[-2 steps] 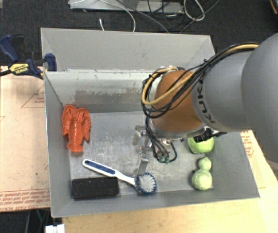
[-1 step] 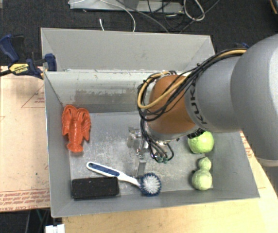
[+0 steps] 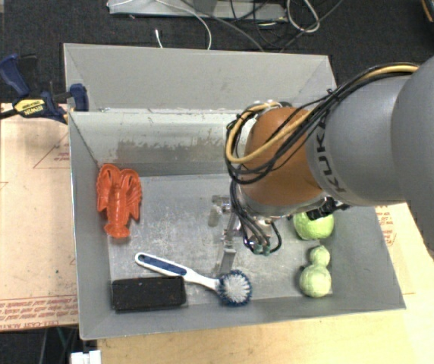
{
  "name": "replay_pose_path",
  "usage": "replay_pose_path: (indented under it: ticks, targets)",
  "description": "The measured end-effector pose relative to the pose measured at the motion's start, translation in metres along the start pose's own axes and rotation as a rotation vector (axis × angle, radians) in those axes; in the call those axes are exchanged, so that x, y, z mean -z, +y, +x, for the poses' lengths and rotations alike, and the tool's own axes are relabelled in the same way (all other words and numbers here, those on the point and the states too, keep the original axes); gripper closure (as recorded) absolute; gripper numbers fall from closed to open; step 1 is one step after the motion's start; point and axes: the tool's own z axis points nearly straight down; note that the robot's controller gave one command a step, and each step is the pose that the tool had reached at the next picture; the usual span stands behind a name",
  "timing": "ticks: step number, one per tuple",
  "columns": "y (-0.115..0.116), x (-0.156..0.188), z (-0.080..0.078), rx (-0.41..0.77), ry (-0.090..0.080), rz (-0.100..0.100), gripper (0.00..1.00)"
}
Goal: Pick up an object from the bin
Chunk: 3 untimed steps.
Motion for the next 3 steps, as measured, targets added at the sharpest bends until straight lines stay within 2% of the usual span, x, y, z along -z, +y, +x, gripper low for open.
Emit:
replay_pose_path:
  ticks: [1,2,3]
  targets:
    - [0.002,-0.010,0.004,0.037,-0.003,0.000,0.00]
    - [-0.013,-0.007,0.018,0.204,-0.003,-0.001,0.00]
    - [0.024,-0.056,0.003,0.031,0.007,-0.003,0.00]
